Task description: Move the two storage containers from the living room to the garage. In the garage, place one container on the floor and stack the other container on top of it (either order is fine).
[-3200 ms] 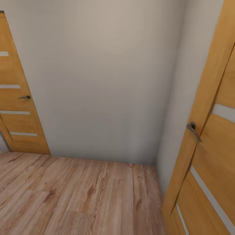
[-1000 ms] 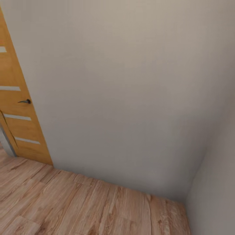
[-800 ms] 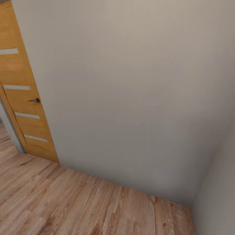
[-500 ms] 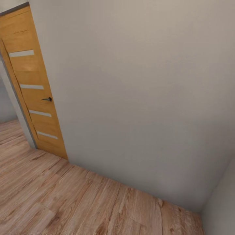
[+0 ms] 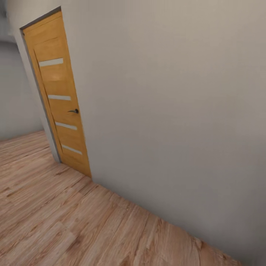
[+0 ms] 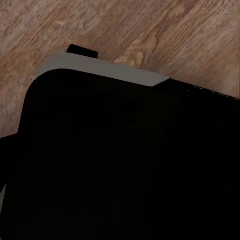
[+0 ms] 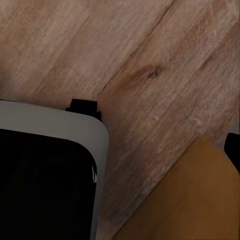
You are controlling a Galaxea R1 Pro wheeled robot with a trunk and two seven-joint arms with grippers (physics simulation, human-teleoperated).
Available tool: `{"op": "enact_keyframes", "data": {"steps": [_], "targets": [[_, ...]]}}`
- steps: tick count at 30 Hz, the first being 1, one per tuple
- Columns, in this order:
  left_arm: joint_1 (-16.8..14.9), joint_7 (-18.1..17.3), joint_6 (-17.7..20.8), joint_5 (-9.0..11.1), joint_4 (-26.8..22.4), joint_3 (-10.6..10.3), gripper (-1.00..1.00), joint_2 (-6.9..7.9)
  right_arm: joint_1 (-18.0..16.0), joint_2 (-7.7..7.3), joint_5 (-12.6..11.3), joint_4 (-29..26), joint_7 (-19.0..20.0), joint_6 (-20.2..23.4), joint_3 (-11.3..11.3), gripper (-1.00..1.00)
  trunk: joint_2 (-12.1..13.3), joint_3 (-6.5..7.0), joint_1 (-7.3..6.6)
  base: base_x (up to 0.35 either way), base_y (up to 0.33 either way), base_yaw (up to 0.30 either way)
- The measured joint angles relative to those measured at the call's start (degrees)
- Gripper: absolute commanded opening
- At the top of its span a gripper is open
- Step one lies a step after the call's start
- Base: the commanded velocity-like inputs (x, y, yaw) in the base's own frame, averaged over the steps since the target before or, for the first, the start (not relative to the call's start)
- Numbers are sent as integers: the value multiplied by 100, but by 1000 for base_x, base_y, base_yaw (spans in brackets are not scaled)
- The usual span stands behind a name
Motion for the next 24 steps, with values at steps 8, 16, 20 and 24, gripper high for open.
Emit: {"op": "enact_keyframes", "data": {"steps": [8,16,20,24], "targets": [[0,1,0,0,3,1,100,0,0,3,0,0,0,1,0,100,0,0,0,320,0,277],[0,4,1,2,3,0,100,0,0,5,0,0,0,1,0,100,0,0,0,321,0,277],[0,6,7,6,3,1,100,0,0,4,3,0,0,-3,0,100,0,0,0,321,0,277],[0,7,10,8,3,1,100,0,0,1,7,0,-3,-6,0,100,0,0,0,321,0,279]]}}
